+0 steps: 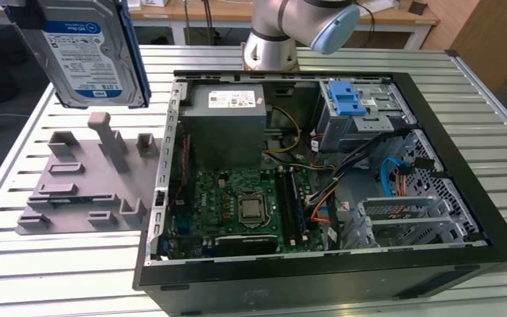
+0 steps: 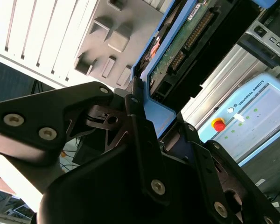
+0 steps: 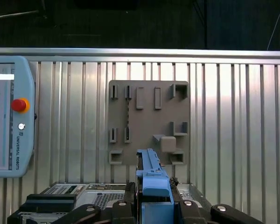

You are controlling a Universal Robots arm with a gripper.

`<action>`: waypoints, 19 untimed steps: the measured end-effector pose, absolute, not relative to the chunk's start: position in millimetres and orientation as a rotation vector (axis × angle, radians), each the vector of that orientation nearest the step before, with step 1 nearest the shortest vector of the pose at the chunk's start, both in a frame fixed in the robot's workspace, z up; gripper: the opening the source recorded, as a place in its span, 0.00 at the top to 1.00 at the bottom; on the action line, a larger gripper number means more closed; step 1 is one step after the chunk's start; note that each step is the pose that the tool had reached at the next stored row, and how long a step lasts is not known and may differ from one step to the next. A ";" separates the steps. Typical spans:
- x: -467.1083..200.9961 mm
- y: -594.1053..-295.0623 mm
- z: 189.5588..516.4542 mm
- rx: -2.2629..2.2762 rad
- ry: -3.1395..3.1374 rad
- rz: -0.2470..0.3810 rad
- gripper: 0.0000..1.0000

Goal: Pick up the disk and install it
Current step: 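Pick up the disk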

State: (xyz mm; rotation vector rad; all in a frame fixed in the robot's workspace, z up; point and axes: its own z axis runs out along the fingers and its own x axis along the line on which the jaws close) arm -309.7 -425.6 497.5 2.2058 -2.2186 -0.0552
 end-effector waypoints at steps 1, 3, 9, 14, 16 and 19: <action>-308.3 -426.1 497.4 2.206 -2.219 -0.055 0.64; -305.9 -426.9 497.5 2.206 -2.219 -0.055 0.64; -298.3 -429.1 497.4 2.206 -2.219 -0.055 0.64; -292.4 -430.8 497.4 2.206 -2.219 -0.055 0.64; -290.1 -431.5 497.4 2.206 -2.218 -0.055 0.64; -286.5 -432.5 497.4 2.206 -2.218 -0.055 0.64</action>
